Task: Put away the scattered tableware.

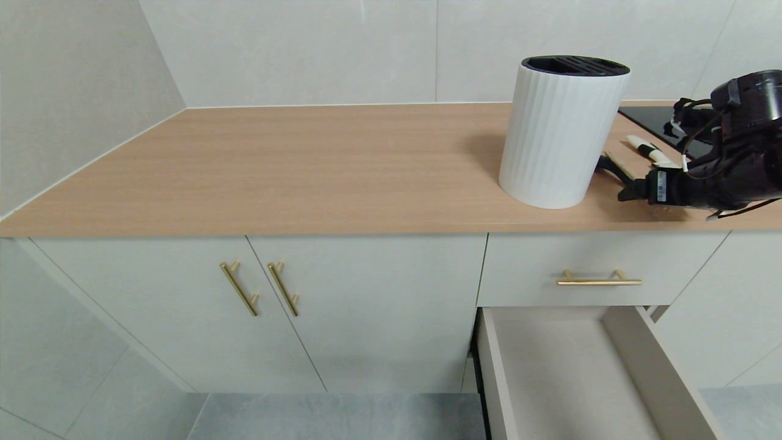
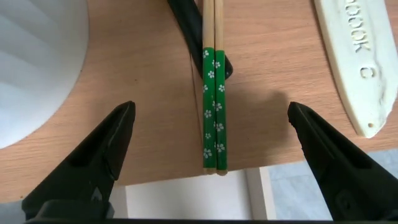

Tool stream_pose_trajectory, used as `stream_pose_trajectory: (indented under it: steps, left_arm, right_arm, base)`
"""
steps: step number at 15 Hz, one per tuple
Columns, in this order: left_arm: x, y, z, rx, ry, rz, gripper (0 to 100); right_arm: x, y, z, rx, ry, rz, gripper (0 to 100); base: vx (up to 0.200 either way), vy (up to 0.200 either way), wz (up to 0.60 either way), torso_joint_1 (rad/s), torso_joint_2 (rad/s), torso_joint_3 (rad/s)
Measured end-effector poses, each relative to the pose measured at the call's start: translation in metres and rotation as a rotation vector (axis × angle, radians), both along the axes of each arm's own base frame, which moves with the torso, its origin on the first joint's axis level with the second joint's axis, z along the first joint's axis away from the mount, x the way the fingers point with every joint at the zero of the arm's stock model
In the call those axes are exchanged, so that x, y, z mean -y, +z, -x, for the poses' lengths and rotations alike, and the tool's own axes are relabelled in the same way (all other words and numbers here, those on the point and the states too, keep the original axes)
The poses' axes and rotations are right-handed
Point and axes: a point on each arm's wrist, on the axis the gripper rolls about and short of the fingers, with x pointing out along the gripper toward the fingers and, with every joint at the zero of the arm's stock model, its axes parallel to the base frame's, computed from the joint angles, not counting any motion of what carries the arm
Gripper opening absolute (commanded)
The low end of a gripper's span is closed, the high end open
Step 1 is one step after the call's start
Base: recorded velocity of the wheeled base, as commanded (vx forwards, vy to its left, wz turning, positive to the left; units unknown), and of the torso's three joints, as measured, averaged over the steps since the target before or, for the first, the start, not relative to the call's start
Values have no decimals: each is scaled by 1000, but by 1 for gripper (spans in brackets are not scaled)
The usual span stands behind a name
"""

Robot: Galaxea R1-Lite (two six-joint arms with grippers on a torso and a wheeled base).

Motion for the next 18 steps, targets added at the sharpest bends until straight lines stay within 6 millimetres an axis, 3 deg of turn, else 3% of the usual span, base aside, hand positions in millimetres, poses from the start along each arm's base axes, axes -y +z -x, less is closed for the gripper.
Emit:
stream_pose_trajectory:
  steps: [7,10,14,18]
  left_arm:
    - [0,0,0,0,0,1,100]
    - [0,0,0,0,0,0,100]
    - [0,0,0,0,0,0,100]
    - [0,0,0,0,0,0,100]
  right_arm:
    - [1,-1,1,-5,-5,4,0]
    - [3,8,11,19,-12,3,0]
    - [5,20,45,47,-6,-6,0]
    - [5,25,105,71,56,-66,0]
  base:
    - [0,0,0,0,0,0]
    - [0,0,0,0,0,0]
    - [0,0,0,0,0,0]
    - [0,0,0,0,0,0]
